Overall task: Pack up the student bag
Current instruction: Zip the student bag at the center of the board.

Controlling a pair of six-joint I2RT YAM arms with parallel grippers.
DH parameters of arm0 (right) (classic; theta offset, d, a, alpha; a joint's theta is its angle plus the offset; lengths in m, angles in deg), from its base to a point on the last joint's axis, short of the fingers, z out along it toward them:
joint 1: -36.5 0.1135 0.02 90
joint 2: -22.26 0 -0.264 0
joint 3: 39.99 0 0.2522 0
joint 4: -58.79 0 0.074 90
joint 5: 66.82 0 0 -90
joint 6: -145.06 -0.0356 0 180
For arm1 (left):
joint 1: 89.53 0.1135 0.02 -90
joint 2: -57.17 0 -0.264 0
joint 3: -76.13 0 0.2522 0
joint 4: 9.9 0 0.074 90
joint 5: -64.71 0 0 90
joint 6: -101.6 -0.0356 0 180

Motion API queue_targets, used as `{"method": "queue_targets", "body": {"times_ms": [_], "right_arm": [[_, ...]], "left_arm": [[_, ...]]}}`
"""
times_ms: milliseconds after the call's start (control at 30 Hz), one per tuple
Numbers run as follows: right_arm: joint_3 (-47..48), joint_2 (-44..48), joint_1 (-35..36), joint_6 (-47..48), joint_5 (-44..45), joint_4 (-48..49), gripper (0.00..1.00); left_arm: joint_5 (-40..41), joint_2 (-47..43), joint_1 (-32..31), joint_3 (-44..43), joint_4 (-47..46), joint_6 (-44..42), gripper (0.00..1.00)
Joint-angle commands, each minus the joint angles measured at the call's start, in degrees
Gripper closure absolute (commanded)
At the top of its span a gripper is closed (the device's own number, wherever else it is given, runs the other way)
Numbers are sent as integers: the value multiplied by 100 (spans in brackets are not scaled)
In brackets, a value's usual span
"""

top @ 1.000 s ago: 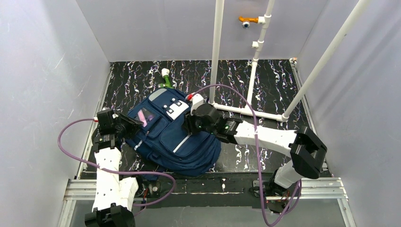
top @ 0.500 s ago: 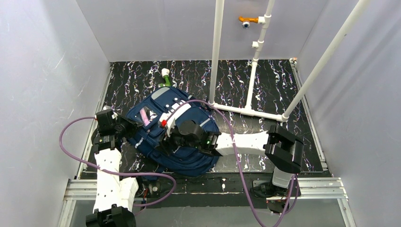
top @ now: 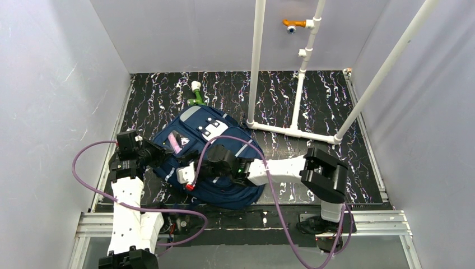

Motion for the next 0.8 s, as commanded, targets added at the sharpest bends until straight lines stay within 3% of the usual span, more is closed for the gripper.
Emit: {"method": "queue_targets", "body": {"times_ms": [0, 200, 433, 767], "right_arm": [[356, -274, 127, 1520, -195, -101, 31], [597, -529, 281, 2350, 523, -474, 33], [510, -762, 368, 2518, 1966, 460, 46], [536, -592, 317, 2928, 2030, -603, 41]], "left_arm": [[-456, -58, -253, -312, 542, 43, 100], [-164, -22, -388, -477, 707, -55, 100], [-195, -35, -401, -379, 649, -49, 100], [-132, -9, -400, -427, 656, -86, 100]]}}
